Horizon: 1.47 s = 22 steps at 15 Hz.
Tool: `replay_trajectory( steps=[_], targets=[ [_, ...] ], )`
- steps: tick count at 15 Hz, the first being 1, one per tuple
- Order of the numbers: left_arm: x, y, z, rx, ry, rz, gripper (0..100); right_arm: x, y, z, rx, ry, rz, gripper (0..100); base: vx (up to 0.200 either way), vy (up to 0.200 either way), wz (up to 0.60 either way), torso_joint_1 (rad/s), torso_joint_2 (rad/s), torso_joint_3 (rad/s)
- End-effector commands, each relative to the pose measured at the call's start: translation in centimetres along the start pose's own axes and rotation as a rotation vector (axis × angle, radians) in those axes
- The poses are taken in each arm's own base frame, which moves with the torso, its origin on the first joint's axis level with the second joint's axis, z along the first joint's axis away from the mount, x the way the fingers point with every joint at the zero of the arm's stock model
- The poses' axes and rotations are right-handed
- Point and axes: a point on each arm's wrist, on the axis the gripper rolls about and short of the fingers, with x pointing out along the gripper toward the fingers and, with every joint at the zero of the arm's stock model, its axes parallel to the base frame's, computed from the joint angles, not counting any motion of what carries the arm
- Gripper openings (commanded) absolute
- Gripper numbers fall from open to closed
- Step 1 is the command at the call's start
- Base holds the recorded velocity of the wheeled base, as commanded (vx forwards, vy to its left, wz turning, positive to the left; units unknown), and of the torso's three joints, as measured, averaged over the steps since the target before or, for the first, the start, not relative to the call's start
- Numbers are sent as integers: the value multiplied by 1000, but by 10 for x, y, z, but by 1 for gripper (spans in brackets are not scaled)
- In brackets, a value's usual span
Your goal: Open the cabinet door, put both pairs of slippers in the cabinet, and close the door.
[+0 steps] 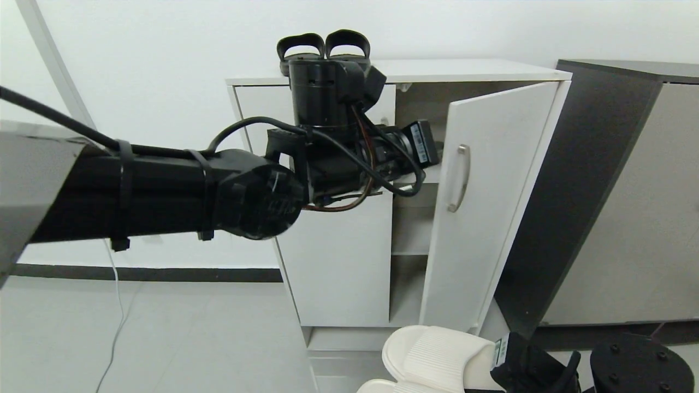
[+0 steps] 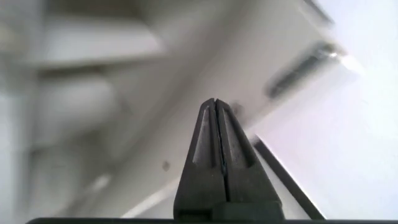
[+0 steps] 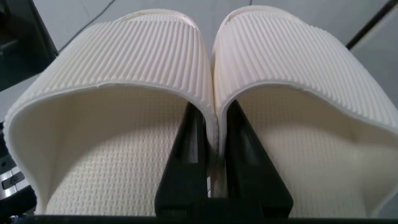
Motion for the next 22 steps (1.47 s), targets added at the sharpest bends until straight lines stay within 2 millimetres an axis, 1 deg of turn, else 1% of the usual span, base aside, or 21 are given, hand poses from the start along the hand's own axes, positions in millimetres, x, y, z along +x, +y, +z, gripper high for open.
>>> replay_trajectory(
  steps=[1, 4, 5, 6, 8, 10, 11, 12, 13, 14, 16, 17, 18, 19, 20, 22],
  targets=[
    [-8, -29, -15, 15, 17, -79, 0, -1, 1, -1, -3, 2, 6, 0, 0, 0, 0, 0, 0, 0],
    [-7, -29, -16, 22, 18, -81, 0, -1, 3, -1, -6, 4, 9, 0, 0, 0, 0, 0, 0, 0],
    [-8, -28, -14, 23, 10, -73, 0, -1, 3, -1, -6, 3, 9, 0, 0, 0, 0, 0, 0, 0],
    [-14, -23, -6, 25, -12, -55, 0, -1, 2, -1, -5, 3, 6, 0, 0, 0, 0, 0, 0, 0],
    [-41, -17, 12, 31, -53, -18, 0, -1, -1, -1, 2, -7, -10, 0, 0, 0, 0, 0, 0, 0],
    [-85, -16, 23, 64, -86, 20, 0, -1, -3, 1, 4, -19, -19, 0, 0, 0, 0, 0, 0, 0],
    [-114, -18, 26, 79, -105, 40, 0, -1, -5, 1, 7, -25, -27, 0, 0, 0, 0, 0, 0, 0],
    [-132, -21, 26, 82, -115, 47, 0, -1, -5, 1, 8, -24, -30, 0, 0, 0, 0, 0, 0, 0],
    [-190, -30, 21, 90, -147, 71, 0, -1, -8, 1, 13, -26, -40, 0, 0, 0, 0, 0, 0, 0],
    [-224, -35, 13, 92, -158, 89, 0, -1, -8, 2, 12, -27, -40, 0, 0, 0, 0, 0, 0, 0],
    [-297, -43, -12, 104, -164, 173, 0, -1, -9, 2, 16, -29, -44, 0, 0, 0, 0, 0, 0, 0],
    [-328, -47, -25, 114, -169, 222, 0, -1, -10, 2, 17, -27, -46, 0, 0, 0, 0, 0, 0, 0],
    [-356, -51, -43, 128, -175, 274, 0, -1, -10, 2, 17, -30, -46, 0, 0, 0, 0, 0, 0, 0],
    [-377, -54, -63, 153, -177, 316, 0, 0, -10, 2, 15, -27, -47, 0, 0, 0, 0, 0, 0, 0],
    [-392, -54, -81, 197, -183, 367, 0, 0, -10, 2, 16, -26, -47, 0, 0, 0, 0, 0, 0, 0],
    [-414, -53, -117, 267, -202, 499, 0, -1, -12, 2, 19, -27, -56, 0, 0, 0, 0, 0, 0, 0]
  ],
)
